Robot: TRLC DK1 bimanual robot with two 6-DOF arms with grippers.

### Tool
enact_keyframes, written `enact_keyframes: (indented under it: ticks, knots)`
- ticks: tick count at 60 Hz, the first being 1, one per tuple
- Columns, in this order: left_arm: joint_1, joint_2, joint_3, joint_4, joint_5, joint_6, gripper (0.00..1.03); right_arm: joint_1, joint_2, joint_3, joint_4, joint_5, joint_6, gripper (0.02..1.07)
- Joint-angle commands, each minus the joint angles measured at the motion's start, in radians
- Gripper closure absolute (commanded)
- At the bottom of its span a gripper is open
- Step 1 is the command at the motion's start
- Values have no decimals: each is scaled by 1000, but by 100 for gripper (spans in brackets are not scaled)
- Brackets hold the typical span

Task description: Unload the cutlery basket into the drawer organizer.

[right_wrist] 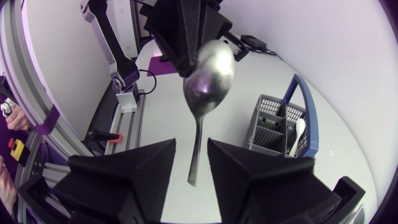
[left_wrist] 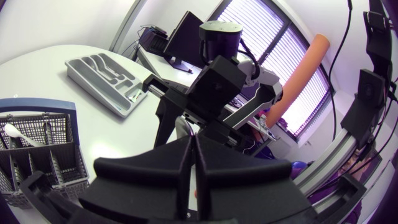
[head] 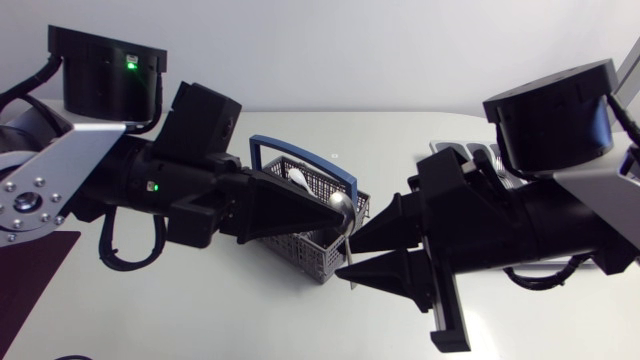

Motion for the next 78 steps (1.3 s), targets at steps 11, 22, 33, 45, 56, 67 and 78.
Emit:
enact_keyframes:
  ticks: [11,22,33,45,56,67,78]
  knots:
    - [-12,19,25,-6,-6,24,100,1,-10,-10,-29,-25,-19,100]
    - [-6,0,20,-14,-6,29,88,9,-11,-18,-43,-11,-13,101]
    - [11,-21,42,-22,-35,29,50,12,-10,-25,-65,33,-7,101]
    - [38,-24,111,-63,-214,86,23,-11,-51,-59,-103,128,-14,101]
    - [34,28,166,-176,-526,208,20,-194,-117,-101,-154,223,-114,101]
    - [-8,29,134,-218,-765,322,20,-496,-159,-162,-183,219,-303,101]
    - [23,19,103,-219,-879,374,20,-812,-168,-199,-184,176,-537,101]
